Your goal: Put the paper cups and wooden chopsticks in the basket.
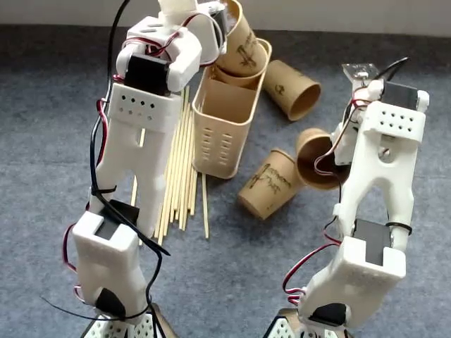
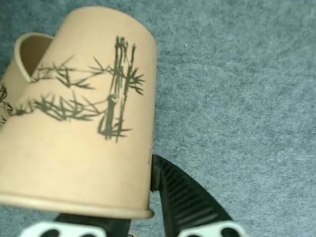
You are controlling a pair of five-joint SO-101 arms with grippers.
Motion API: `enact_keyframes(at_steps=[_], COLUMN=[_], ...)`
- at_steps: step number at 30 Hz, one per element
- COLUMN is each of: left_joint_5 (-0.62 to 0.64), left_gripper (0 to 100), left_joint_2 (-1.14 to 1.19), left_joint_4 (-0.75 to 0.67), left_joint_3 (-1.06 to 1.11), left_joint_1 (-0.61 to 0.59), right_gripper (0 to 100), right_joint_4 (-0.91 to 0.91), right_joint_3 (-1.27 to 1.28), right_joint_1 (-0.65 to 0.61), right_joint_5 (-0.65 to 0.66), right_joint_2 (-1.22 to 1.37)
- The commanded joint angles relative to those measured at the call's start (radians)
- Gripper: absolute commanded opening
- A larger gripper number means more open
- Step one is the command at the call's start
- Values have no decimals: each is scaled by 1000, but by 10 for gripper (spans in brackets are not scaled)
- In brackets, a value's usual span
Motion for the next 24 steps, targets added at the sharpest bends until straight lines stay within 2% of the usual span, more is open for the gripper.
enact_keyframes(at_steps=[1,7,16,18,24], left_joint_5=[-8,-15,-241,-272,-272], left_gripper=[59,60,59,59,59], left_joint_2=[-4,19,120,117,38], left_joint_4=[-2,-5,-5,-6,0], left_joint_3=[-25,27,28,25,-177], left_joint_1=[-31,24,160,156,48], right_gripper=[5,5,5,5,5], right_joint_4=[18,18,18,18,18], right_joint_3=[-4,-8,-2,-4,-41], right_joint_1=[-4,-10,-4,-4,4], right_joint_5=[-8,-9,-9,-9,-9], right_joint_2=[-25,-25,-25,-25,-28])
